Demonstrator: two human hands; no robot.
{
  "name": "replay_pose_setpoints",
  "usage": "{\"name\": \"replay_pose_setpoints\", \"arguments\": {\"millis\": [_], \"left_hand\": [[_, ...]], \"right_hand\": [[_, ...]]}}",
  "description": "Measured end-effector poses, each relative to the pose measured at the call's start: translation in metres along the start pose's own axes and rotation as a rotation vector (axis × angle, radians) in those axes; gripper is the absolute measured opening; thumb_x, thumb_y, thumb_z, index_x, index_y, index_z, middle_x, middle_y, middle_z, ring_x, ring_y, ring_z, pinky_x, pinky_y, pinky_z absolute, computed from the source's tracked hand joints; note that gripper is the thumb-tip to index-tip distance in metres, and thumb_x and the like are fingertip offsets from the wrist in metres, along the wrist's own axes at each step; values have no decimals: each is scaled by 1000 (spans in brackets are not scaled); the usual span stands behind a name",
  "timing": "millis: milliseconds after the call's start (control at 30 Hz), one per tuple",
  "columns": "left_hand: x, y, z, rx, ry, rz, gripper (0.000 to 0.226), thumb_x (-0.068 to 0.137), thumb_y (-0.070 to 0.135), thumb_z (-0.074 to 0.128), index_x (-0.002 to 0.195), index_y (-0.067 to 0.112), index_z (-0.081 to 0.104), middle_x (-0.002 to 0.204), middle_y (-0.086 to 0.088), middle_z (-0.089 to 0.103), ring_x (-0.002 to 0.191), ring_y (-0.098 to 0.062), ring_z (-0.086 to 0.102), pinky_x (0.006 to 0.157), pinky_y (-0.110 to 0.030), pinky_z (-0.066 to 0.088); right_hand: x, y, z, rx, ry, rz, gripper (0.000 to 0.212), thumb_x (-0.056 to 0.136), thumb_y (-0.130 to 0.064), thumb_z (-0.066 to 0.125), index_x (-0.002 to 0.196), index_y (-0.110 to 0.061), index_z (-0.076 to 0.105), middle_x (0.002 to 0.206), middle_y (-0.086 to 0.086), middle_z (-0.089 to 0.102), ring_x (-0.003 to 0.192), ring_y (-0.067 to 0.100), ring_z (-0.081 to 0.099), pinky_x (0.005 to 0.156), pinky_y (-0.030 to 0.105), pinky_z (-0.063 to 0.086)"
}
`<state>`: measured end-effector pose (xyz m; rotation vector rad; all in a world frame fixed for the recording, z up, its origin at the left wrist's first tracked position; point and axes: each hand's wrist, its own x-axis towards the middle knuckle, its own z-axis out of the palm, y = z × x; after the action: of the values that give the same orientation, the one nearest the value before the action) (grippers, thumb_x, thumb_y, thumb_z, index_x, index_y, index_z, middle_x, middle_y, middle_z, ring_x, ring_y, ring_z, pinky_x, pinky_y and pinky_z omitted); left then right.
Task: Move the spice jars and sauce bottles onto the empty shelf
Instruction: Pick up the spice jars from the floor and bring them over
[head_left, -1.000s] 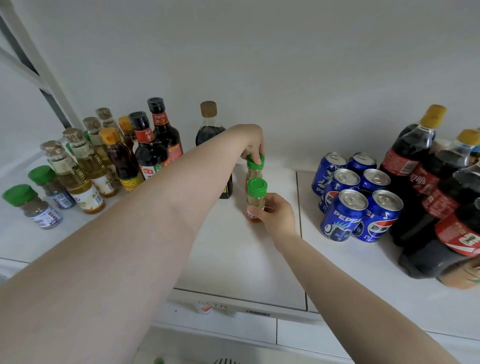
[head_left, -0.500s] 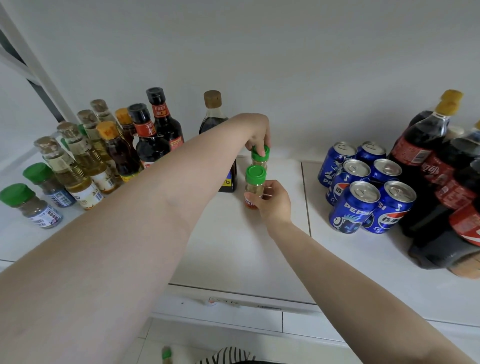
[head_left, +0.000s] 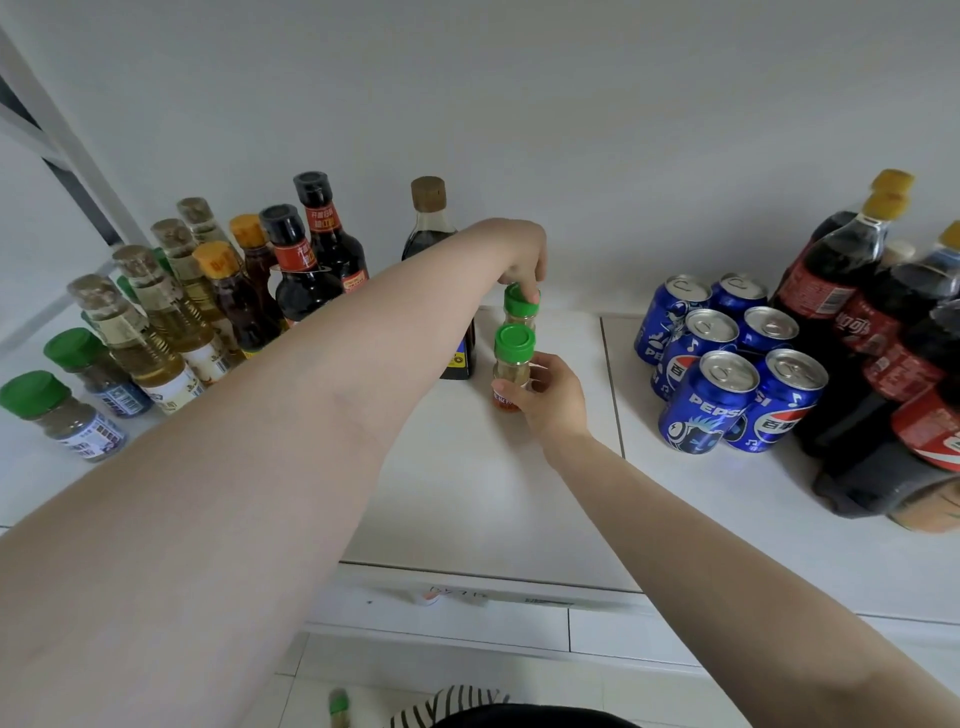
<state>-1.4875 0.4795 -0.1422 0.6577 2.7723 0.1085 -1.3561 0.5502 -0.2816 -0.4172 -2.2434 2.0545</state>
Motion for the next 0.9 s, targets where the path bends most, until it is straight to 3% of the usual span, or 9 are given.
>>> {"name": "replay_pose_setpoints", "arguments": {"millis": [67,133,200,267,433,533,633,800,900], "left_hand": [[-3,2,-2,-26,32,14,49,79,28,74,124,14,60,117,-10,65,97,-26,63,89,-33,48],[-7,3,-4,-65,73,38,48,80,25,73,124,14,60,121,-7,63,109,-25,59,95,-33,46],[-11,5,-5,-114,114,66,45,80,23,73,122,16,62,121,-5,63,112,-23,58,94,-29,44],[-18,9,-3,-168,129,96,42,80,22,72,120,18,63,118,-4,64,110,-22,58,91,-27,44],[-56,24,3,-304,192,195,34,83,24,69,116,18,64,115,-2,64,96,-14,59,84,-22,43],[-95,30,17,-428,247,202,33,82,20,70,115,16,65,116,-4,66,96,-13,61,88,-22,45],[-145,29,45,-536,272,145,34,83,16,70,117,15,65,117,-2,66,102,-15,64,95,-27,48],[-242,32,99,-620,293,-28,38,83,15,71,120,14,62,119,0,65,100,-13,64,92,-25,49],[-301,33,140,-672,324,-175,38,82,16,71,119,17,63,118,-4,65,102,-17,63,93,-27,49]], "right_hand": [[-2,-1,-2,-12,3,-4,52,72,-9,81,118,-14,57,113,8,63,99,19,56,53,3,42],[-4,-2,-5,-58,22,-5,53,71,-13,82,118,-17,57,114,5,62,100,16,53,68,12,44],[-10,-5,-7,-94,49,6,56,71,-16,82,120,-17,57,111,2,60,99,14,52,83,25,45],[-17,-6,-10,-99,85,35,59,70,-19,83,123,-17,56,109,0,58,100,14,52,90,30,46],[-42,-8,-23,-105,111,46,57,72,-20,82,123,-15,57,112,3,59,102,16,54,85,27,44],[-62,-10,-31,-117,98,19,48,76,-17,78,120,-16,58,111,4,60,98,16,55,76,25,44],[-88,-8,-38,-122,55,-4,44,77,-15,77,117,-17,59,111,5,61,94,17,56,68,24,46],[-145,7,-44,-190,-67,-65,44,77,-16,77,117,-17,60,108,3,61,95,17,58,84,28,48],[-185,20,-44,-240,-158,-76,45,77,-17,77,118,-19,59,106,-1,60,95,15,58,81,25,50]]}}
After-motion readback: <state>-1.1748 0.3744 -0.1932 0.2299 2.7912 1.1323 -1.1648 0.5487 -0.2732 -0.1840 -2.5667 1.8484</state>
